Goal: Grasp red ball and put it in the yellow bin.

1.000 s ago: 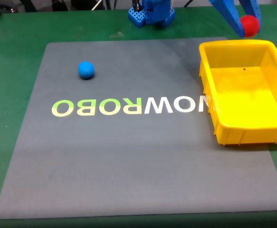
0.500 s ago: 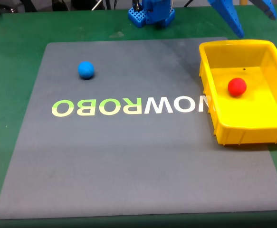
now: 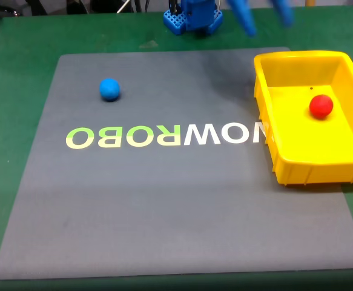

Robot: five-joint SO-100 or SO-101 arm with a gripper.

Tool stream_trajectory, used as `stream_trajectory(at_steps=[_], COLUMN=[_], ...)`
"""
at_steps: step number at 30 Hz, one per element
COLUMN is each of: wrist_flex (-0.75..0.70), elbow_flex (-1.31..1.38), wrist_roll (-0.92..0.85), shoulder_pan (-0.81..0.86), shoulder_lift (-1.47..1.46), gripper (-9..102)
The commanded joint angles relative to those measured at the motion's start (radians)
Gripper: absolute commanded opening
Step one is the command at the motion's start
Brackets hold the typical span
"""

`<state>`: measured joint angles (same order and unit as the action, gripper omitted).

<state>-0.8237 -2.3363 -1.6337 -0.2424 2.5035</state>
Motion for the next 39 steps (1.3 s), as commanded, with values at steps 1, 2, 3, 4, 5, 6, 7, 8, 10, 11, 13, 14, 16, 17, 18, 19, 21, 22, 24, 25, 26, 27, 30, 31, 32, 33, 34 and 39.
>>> stream_trajectory(at_steps=[1, 2, 3, 4, 5, 6, 7, 8, 10, 11, 13, 14, 16, 17, 18, 19, 21, 22, 24, 25, 26, 27, 30, 31, 32, 33, 34, 39], wrist_flex=[-0.049, -0.077, -0.109, -0.135, -0.141, -0.144, -0.163, -0.187, -0.224, -0.242, -0.261, -0.278, -0.314, -0.336, -0.374, -0.420, -0.451, -0.469, -0.517, -0.534, -0.535, -0.535, -0.537, -0.537, -0.537, -0.537, -0.537, -0.538], elbow_flex=[-0.293, -0.362, -0.414, -0.460, -0.508, -0.557, -0.595, -0.623, -0.667, -0.687, -0.715, -0.730, -0.755, -0.762, -0.764, -0.764, -0.764, -0.764, -0.764, -0.764, -0.764, -0.764, -0.764, -0.764, -0.764, -0.764, -0.764, -0.764], wrist_roll=[-0.071, -0.091, -0.103, -0.110, -0.114, -0.117, -0.123, -0.127, -0.127, -0.126, -0.109, -0.107, -0.107, -0.106, -0.115, -0.117, -0.100, -0.097, -0.097, -0.091, -0.084, -0.083, -0.091, -0.094, -0.095, -0.094, -0.094, -0.072], shoulder_pan=[0.133, 0.173, 0.210, 0.242, 0.267, 0.288, 0.305, 0.321, 0.336, 0.339, 0.341, 0.342, 0.347, 0.351, 0.356, 0.353, 0.342, 0.336, 0.333, 0.333, 0.331, 0.331, 0.336, 0.336, 0.334, 0.330, 0.328, 0.307], shoulder_lift=[0.345, 0.414, 0.465, 0.505, 0.545, 0.591, 0.627, 0.650, 0.686, 0.703, 0.719, 0.729, 0.758, 0.773, 0.795, 0.818, 0.821, 0.821, 0.821, 0.821, 0.821, 0.821, 0.822, 0.822, 0.822, 0.822, 0.821, 0.821], gripper=[3, 0, 0, 0, 0, 0, 0, 0, 0, 0, 0, 0, 0, 0, 0, 0, 0, 0, 0, 0, 0, 0, 0, 0, 0, 0, 0, 0])
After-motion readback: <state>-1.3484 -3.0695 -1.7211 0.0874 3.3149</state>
